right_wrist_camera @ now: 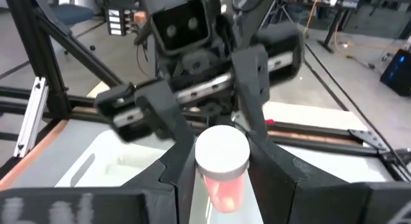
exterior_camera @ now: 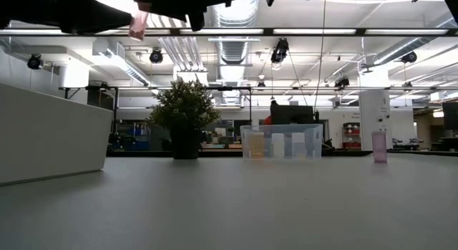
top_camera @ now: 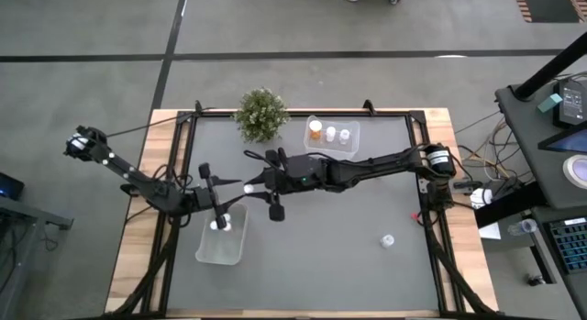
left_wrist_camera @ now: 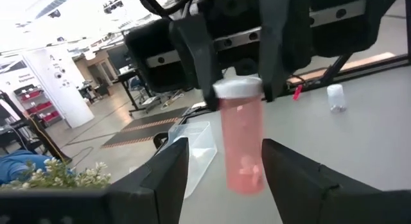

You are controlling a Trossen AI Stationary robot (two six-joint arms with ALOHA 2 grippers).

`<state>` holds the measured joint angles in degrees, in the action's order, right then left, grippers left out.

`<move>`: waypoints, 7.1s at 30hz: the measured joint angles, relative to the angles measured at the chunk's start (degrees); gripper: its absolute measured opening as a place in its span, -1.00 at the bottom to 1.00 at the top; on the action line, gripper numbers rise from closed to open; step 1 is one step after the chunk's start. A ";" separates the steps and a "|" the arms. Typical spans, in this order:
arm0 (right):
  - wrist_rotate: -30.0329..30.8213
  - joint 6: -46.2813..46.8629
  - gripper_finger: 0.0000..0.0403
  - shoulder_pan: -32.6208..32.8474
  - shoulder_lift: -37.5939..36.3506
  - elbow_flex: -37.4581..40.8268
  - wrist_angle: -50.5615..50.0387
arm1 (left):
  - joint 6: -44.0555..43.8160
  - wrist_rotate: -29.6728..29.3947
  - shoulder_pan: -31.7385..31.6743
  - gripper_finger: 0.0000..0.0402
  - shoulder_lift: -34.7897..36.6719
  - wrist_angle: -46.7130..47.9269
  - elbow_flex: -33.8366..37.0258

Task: Pick and place medicine bottles into bin by pill shape (circle, oval)
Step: Put the pink tablet bottle into the gray bin

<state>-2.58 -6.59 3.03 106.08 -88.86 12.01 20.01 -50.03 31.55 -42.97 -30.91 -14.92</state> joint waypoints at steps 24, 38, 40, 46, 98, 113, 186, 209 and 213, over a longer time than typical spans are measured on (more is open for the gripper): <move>-1.35 10.33 -0.40 0.08 10.76 -3.71 5.66 | 17.96 -0.23 0.02 -0.10 13.28 -15.61 -0.07; -5.51 11.92 -0.40 0.38 26.76 -28.84 -16.63 | 19.39 -0.23 0.07 -0.10 16.46 -15.09 0.66; -5.55 11.66 -0.40 0.48 28.89 -31.70 -18.96 | 19.39 -0.25 0.07 -0.10 16.80 -15.11 0.72; -5.40 11.57 -0.40 0.61 32.42 -35.65 -24.30 | 19.41 -0.14 0.07 -0.10 16.93 -14.85 1.05; 0.80 1.63 -0.16 2.31 23.40 -36.43 -44.30 | 19.45 0.06 0.11 -0.10 16.52 -14.77 1.31; 11.78 17.40 -0.31 9.94 -7.42 -4.38 -65.38 | 17.62 3.29 0.07 -0.10 11.87 -15.43 0.45; 21.94 59.54 -0.43 -13.95 -32.89 45.00 -66.57 | 12.26 3.07 -0.09 -0.10 -5.04 -29.12 -2.05; 12.00 34.11 -0.42 -11.81 -36.86 31.33 -52.19 | -9.83 2.58 0.03 -0.10 -18.62 -29.06 -6.60; 10.93 28.59 -0.42 -8.29 -33.50 26.12 -49.75 | -11.77 2.42 0.15 -0.10 -21.87 -26.56 -10.20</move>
<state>8.34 22.00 -5.26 72.58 -62.74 -37.74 8.23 -47.61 31.70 -64.84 -57.46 -25.12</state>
